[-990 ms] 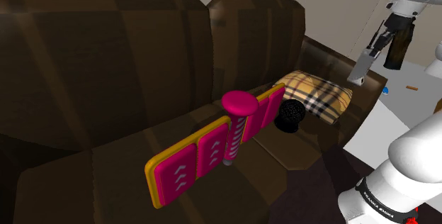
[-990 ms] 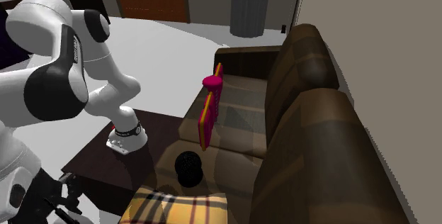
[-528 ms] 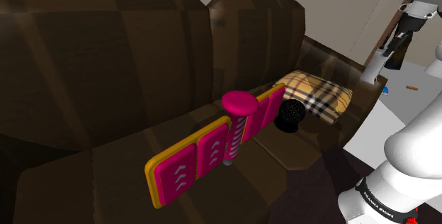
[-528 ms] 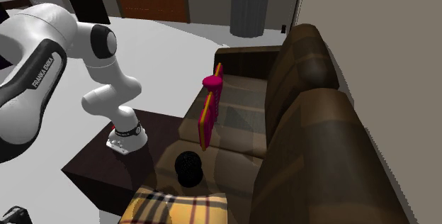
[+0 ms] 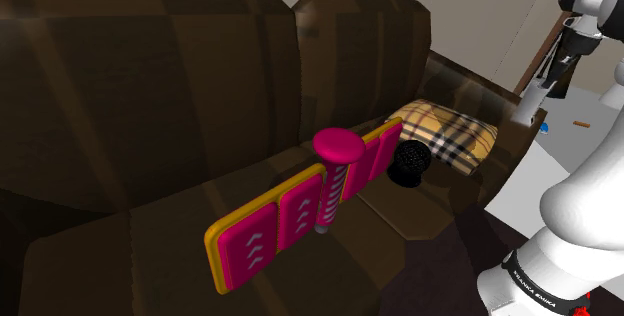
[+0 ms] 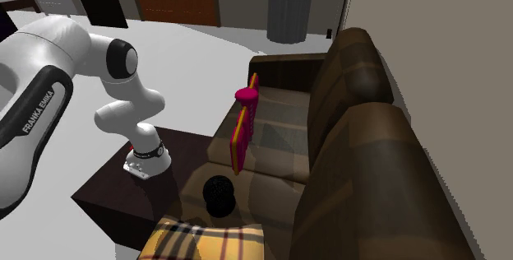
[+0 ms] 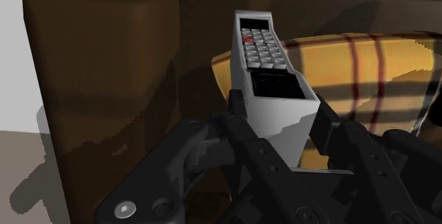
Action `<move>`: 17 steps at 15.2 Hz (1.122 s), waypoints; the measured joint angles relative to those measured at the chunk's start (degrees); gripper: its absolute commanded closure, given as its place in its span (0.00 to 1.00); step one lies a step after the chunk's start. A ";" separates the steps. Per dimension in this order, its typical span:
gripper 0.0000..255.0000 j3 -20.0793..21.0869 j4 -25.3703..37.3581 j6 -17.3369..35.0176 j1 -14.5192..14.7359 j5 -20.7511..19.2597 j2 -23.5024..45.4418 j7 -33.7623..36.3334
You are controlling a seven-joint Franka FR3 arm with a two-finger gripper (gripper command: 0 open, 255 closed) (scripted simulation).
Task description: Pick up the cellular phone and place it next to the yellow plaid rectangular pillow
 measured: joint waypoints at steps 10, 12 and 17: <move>1.00 0.58 -6.50 7.11 0.37 1.19 0.98 -1.17; 1.00 0.75 -7.36 8.28 0.24 1.64 1.44 -1.56; 1.00 1.34 -9.82 11.77 -0.09 3.05 2.91 -2.62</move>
